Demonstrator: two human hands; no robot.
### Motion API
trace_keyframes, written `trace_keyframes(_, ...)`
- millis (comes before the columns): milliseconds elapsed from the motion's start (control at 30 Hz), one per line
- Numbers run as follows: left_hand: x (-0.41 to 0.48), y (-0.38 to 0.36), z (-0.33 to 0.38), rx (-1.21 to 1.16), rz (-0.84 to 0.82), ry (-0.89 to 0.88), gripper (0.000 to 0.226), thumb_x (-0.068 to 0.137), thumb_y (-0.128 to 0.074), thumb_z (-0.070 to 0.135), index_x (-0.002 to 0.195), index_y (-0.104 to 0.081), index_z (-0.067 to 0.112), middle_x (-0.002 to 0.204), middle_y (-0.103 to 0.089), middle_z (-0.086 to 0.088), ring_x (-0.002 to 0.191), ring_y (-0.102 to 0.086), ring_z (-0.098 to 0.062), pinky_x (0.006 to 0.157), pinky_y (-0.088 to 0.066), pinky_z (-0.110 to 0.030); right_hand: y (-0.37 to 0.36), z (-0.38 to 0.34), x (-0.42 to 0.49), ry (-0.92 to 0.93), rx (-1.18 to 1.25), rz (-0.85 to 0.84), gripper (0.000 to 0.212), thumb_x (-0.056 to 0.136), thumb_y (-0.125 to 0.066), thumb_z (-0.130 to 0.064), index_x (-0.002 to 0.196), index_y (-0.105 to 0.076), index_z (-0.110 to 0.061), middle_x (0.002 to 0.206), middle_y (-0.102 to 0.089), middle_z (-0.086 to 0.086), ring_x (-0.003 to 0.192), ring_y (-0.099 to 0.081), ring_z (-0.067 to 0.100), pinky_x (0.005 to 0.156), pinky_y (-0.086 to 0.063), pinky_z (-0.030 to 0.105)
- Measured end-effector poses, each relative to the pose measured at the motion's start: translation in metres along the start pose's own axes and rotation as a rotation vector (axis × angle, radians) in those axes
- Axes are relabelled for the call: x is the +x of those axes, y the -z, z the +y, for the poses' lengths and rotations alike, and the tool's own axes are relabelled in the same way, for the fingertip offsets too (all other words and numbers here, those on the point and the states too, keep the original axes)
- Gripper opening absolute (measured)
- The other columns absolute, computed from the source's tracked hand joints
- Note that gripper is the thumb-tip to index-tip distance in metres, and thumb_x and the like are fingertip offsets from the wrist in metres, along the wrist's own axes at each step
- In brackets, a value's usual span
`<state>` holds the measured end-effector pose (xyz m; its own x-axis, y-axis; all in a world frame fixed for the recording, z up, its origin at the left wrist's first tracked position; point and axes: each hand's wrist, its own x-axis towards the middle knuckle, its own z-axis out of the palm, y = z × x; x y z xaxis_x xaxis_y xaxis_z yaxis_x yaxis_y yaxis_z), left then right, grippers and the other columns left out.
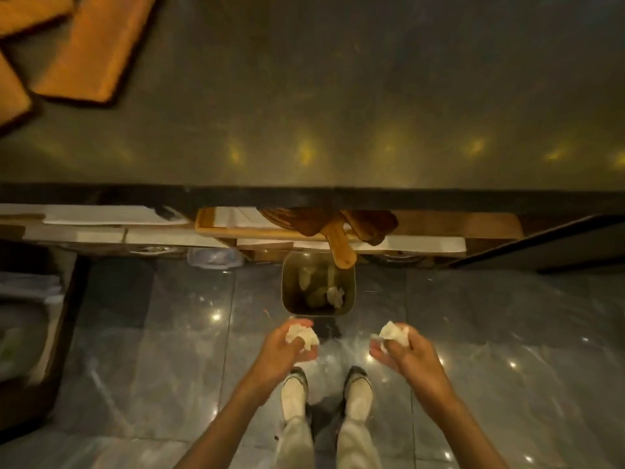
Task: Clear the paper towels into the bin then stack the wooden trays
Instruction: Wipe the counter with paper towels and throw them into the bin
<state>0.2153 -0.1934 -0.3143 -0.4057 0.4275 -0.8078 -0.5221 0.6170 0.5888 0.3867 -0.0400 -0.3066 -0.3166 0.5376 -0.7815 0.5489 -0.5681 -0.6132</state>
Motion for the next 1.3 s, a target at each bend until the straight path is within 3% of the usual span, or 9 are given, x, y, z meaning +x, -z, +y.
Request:
trace_keyframes(200,0.111,-0.01,-0.082,-0.063,0.157,0.065,0.016,0.103,-0.041,0.016,0.103,-0.055,0.022,0.096,-0.061,-0.007,0.079,-0.063,-0.022,0.056,-0.059,-0.023,-0.025,0.091,0.113,-0.063,-0.139,-0.021,0.014,0.093,-0.047,-0.002,0.084,-0.058,-0.004,0.074,-0.055,0.014,0.064,-0.054,0.022,0.057,-0.046,0.031)
trace_keyframes(333,0.171,-0.008,-0.116,-0.006,0.126,0.119,0.02,0.098,-0.04,0.002,0.094,-0.054,0.016,0.093,-0.057,-0.013,0.079,-0.057,-0.026,0.068,-0.053,-0.036,-0.057,0.124,0.185,-0.241,0.029,0.033,0.01,0.097,-0.046,-0.003,0.099,-0.056,-0.002,0.088,-0.058,0.013,0.077,-0.059,0.023,0.069,-0.05,0.032)
trace_keyframes(467,0.216,0.0,-0.136,-0.013,0.071,0.124,0.032,0.1,-0.04,0.003,0.131,-0.043,-0.004,0.117,-0.054,-0.013,0.098,-0.06,-0.017,0.081,-0.056,-0.025,-0.082,0.143,0.222,-0.107,-0.135,-0.043,0.033,0.098,-0.052,-0.012,0.13,-0.049,-0.007,0.127,-0.051,0.018,0.108,-0.058,0.028,0.085,-0.052,0.035)
trace_keyframes(600,0.252,0.002,-0.129,0.001,0.145,0.145,0.033,0.1,-0.049,0.016,0.131,-0.052,0.006,0.124,-0.058,-0.015,0.113,-0.058,-0.029,0.092,-0.05,-0.034,-0.095,0.141,0.252,-0.031,-0.212,-0.061,0.032,0.094,-0.059,-0.016,0.125,-0.053,-0.01,0.115,-0.06,0.01,0.086,-0.061,0.015,0.063,-0.052,0.016)
trace_keyframes(700,0.283,0.001,-0.125,-0.103,0.127,0.05,0.039,0.096,-0.055,0.005,0.134,-0.051,0.0,0.13,-0.057,-0.018,0.124,-0.055,-0.036,0.087,-0.054,-0.037,-0.1,0.136,0.282,0.0,-0.238,-0.027,0.039,0.085,-0.068,-0.005,0.123,-0.056,-0.003,0.121,-0.058,0.011,0.09,-0.062,0.021,0.071,-0.053,0.026)
trace_keyframes(833,0.324,0.004,-0.124,0.324,0.132,-0.134,0.036,0.095,-0.059,0.011,0.129,-0.057,0.0,0.134,-0.057,-0.02,0.122,-0.056,-0.038,0.102,-0.049,-0.048,-0.101,0.134,0.318,0.157,-0.654,-0.003,0.037,0.085,-0.072,-0.019,0.119,-0.065,-0.008,0.122,-0.064,0.015,0.097,-0.061,0.021,0.081,-0.05,0.03)
trace_keyframes(967,0.355,0.004,-0.134,0.682,0.111,-0.255,0.036,0.098,-0.053,0.02,0.131,-0.06,0.008,0.138,-0.055,-0.017,0.129,-0.05,-0.034,0.111,-0.039,-0.04,-0.11,0.138,0.342,0.372,-1.027,-0.031,0.034,0.096,-0.052,-0.034,0.123,-0.063,-0.017,0.127,-0.061,0.016,0.117,-0.056,0.034,0.099,-0.044,0.039)
trace_keyframes(1167,0.359,0.012,-0.149,1.075,0.03,-0.214,0.072,0.095,-0.055,0.033,0.154,-0.014,0.035,0.163,0.015,-0.013,0.149,0.008,-0.041,0.122,-0.013,-0.053,-0.111,0.151,0.353,0.393,-1.367,-0.183,0.082,0.085,-0.062,-0.018,0.152,-0.017,-0.037,0.161,-0.012,-0.001,0.144,-0.012,0.036,0.114,-0.029,0.051)
trace_keyframes(1300,0.34,0.023,-0.136,1.117,0.034,-0.297,0.063,0.098,-0.049,0.023,0.154,-0.02,0.025,0.163,-0.005,-0.014,0.15,-0.008,-0.038,0.121,-0.019,-0.05,-0.114,0.146,0.331,0.369,-1.322,-0.096,0.057,0.092,-0.047,-0.028,0.147,-0.03,-0.035,0.156,-0.026,0.005,0.139,-0.022,0.037,0.108,-0.034,0.051)
